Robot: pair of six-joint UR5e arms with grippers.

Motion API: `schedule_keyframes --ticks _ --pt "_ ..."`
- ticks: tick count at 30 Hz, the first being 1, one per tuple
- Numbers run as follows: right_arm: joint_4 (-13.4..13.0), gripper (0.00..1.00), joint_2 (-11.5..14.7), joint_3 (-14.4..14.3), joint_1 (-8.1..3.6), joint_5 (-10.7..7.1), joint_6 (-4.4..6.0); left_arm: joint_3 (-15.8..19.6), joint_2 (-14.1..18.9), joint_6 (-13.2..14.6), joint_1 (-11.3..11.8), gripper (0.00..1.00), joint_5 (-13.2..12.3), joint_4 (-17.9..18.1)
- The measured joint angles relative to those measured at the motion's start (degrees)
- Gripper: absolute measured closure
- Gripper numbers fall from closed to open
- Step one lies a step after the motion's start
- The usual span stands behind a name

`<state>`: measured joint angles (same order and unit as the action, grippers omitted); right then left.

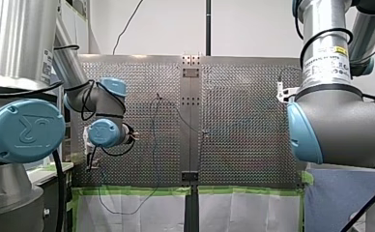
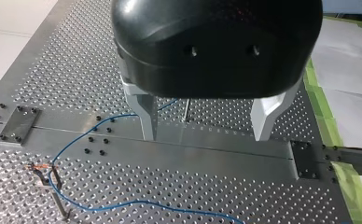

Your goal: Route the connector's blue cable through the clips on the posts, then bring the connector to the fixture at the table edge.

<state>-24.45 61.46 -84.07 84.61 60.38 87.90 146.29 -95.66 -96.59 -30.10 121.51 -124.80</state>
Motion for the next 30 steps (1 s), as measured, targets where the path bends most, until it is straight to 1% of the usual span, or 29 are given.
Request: schedule_keyframes --ticks 7,30 --pt "0.0 0.0 0.0 0.0 0.0 0.0 0.0 1.0 0.0 0.1 0.3 0.0 0.1 0.8" --pt "0.0 0.0 0.0 0.0 0.0 0.0 0.0 1.1 0.0 0.2 0.4 0.0 0.2 1.0"
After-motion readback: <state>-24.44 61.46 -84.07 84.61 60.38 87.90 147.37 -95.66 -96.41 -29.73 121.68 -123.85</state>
